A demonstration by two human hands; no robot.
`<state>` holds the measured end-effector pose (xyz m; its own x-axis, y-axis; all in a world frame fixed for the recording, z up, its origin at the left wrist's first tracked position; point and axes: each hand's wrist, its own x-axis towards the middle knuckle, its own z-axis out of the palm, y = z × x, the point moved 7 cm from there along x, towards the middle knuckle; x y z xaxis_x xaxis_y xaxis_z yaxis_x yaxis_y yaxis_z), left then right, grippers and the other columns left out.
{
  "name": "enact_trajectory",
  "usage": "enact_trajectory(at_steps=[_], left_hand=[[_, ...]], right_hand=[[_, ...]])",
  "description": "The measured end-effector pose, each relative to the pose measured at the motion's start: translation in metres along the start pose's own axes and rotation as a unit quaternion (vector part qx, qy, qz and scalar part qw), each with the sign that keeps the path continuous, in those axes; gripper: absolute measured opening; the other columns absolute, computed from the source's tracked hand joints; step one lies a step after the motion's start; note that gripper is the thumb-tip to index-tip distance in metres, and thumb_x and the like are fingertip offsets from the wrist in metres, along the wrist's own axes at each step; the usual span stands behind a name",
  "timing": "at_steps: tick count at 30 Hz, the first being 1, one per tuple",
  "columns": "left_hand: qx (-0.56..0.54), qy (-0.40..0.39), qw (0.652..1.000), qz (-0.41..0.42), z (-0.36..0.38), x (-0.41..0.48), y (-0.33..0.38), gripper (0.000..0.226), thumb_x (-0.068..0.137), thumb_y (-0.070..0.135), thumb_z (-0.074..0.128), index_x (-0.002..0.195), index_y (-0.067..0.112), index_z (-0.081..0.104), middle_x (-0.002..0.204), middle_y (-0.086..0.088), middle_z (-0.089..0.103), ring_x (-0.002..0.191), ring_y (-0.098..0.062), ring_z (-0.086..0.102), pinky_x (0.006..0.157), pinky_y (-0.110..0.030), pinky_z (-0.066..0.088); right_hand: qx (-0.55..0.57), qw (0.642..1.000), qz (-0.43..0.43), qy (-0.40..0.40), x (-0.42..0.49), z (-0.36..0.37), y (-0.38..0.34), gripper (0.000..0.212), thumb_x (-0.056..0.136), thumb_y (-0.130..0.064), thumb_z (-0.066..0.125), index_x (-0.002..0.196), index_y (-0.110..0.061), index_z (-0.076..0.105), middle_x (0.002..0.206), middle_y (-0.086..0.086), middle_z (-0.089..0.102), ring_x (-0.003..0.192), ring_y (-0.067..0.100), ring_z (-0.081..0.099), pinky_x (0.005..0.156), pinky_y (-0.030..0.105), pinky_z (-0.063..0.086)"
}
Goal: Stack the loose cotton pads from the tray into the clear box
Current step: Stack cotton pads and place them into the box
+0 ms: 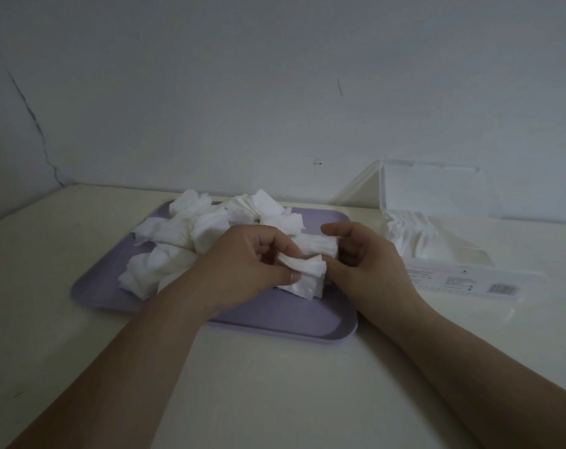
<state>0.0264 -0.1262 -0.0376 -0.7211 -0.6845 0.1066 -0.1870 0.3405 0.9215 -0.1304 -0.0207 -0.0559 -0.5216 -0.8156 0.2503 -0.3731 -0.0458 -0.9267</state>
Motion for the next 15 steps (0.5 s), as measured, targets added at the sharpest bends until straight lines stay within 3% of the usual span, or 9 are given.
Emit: enact_trajectory(at_steps=[3, 7, 10, 12, 15], left_hand=[[-0.013, 0.006, 1.000, -0.004, -0.0007, 0.0001, -0.0014, 0.027, 0.074, -0.005, 0.085, 0.094, 0.012, 0.076, 0.094, -0.014, 0.079, 0.088, -0.026, 0.075, 0.091, -0.039, 0.059], [-0.010, 0.040, 0.999, 0.000, 0.0019, 0.0002, -0.0005, 0.028, 0.073, -0.006, 0.085, 0.092, 0.010, 0.072, 0.078, -0.003, 0.076, 0.062, -0.002, 0.060, 0.064, -0.018, 0.053], [-0.016, 0.083, 0.996, 0.015, -0.0011, 0.0033, -0.0016, 0.031, 0.070, -0.002, 0.089, 0.089, 0.016, 0.071, 0.082, -0.015, 0.074, 0.067, -0.012, 0.062, 0.068, -0.030, 0.056], [-0.002, 0.100, 0.994, 0.034, -0.0029, 0.0044, -0.0015, 0.032, 0.070, 0.005, 0.092, 0.087, 0.022, 0.070, 0.080, -0.016, 0.070, 0.067, -0.017, 0.059, 0.067, -0.033, 0.053], [0.051, 0.105, 0.991, 0.063, -0.0024, 0.0043, 0.0006, 0.023, 0.077, 0.016, 0.089, 0.085, 0.026, 0.070, 0.070, -0.017, 0.069, 0.061, -0.015, 0.056, 0.061, -0.030, 0.048]], right_hand=[[0.028, 0.999, 0.008, -0.020, -0.0005, 0.0025, 0.0009, 0.037, 0.086, -0.010, 0.078, 0.119, -0.023, 0.068, 0.096, -0.006, 0.081, 0.088, 0.007, 0.077, 0.079, 0.027, 0.061], [0.053, 0.998, -0.004, -0.031, -0.0006, 0.0056, 0.0004, 0.033, 0.090, -0.012, 0.075, 0.121, -0.022, 0.068, 0.096, 0.003, 0.081, 0.092, 0.022, 0.077, 0.086, 0.043, 0.062], [0.135, 0.989, 0.008, -0.059, -0.0012, 0.0097, 0.0009, 0.037, 0.089, -0.008, 0.076, 0.124, -0.017, 0.067, 0.102, 0.011, 0.079, 0.099, 0.030, 0.075, 0.090, 0.043, 0.060], [0.133, 0.989, 0.011, -0.056, -0.0010, 0.0094, 0.0012, 0.038, 0.086, -0.012, 0.080, 0.122, -0.018, 0.068, 0.101, 0.010, 0.079, 0.099, 0.031, 0.075, 0.090, 0.042, 0.059], [0.121, 0.992, 0.012, -0.020, 0.0010, 0.0045, 0.0021, 0.026, 0.089, -0.010, 0.076, 0.113, -0.020, 0.072, 0.085, 0.012, 0.078, 0.079, 0.018, 0.074, 0.077, 0.037, 0.057]])
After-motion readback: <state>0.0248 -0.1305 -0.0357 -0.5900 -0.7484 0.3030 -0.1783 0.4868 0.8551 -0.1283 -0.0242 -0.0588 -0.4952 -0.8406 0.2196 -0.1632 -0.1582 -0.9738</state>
